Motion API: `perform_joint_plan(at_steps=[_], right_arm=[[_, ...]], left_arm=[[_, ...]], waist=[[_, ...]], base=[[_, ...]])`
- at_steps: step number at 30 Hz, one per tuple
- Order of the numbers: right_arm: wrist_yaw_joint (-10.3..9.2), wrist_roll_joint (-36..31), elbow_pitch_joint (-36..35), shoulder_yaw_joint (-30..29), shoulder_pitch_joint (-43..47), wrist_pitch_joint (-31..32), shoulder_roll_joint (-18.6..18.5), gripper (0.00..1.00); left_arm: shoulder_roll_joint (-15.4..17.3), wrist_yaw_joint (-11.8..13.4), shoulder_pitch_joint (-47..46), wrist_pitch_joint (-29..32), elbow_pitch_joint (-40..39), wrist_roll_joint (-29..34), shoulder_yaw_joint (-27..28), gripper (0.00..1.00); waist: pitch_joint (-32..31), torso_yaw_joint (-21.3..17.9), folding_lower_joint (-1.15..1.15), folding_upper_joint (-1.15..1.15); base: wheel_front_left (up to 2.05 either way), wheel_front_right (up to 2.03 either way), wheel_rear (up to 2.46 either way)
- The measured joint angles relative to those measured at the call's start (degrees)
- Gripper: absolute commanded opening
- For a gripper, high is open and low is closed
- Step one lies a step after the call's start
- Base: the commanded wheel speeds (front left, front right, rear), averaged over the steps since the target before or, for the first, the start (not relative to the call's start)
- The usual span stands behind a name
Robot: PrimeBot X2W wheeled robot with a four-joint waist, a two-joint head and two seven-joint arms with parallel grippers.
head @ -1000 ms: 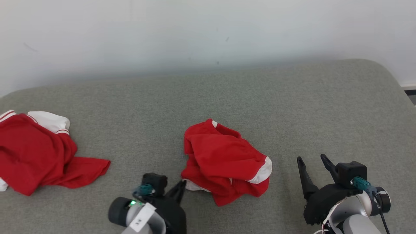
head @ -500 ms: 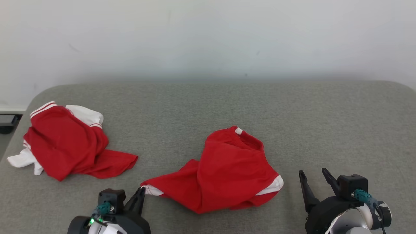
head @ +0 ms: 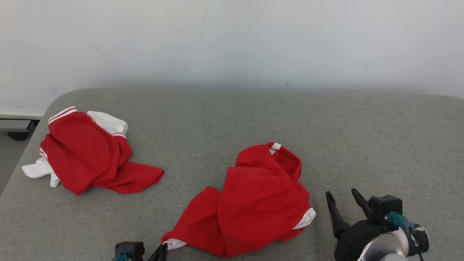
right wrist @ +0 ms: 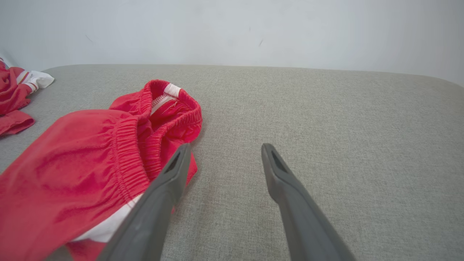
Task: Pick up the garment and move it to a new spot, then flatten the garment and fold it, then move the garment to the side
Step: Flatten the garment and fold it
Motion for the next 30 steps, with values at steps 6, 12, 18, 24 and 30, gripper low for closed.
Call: perform_joint_plan(at_steps=[6, 12, 18, 24, 30], right_arm=[[0.49, 0.12, -0.01, 0.03, -0.06, 0.3, -0.07, 1.0], [2.34, 0.32, -0.81, 0.94, -0.04, 0.33, -0.94, 1.0], [5.37, 0.54, -2.78, 3.59, 0.52, 1.91, -2.04, 1.0], [7.12, -0.54, -4.32, 6.6, 2.68, 4.97, -4.22, 1.0], [7.72, -1.6, -4.56, 8.4, 2.52, 7.5, -5.11, 1.0]], left_arm=[[0.59, 0.19, -0.24, -0.01, -1.16, 0.0, 1.18, 1.0], [2.16, 1.05, -0.16, -0.58, -4.98, 0.04, 2.47, 1.0], [2.07, 1.08, 1.4, 0.66, -8.17, 0.16, 1.6, 1.0], [2.38, 1.41, 3.74, 2.74, -9.28, 0.16, 0.87, 1.0], [3.07, 1.57, 3.62, 4.66, -9.35, 0.11, 1.65, 1.0]], waist=[[0.0, -0.14, 0.0, 0.0], [-0.42, -0.24, 0.0, 0.0], [-0.71, -0.15, 0.0, 0.0], [-0.62, -0.03, 0.0, 0.0], [-0.17, 0.14, 0.0, 0.0]], base=[[0.0, 0.0, 0.0], [0.0, 0.0, 0.0], [0.0, 0.0, 0.0], [0.0, 0.0, 0.0], [0.0, 0.0, 0.0]])
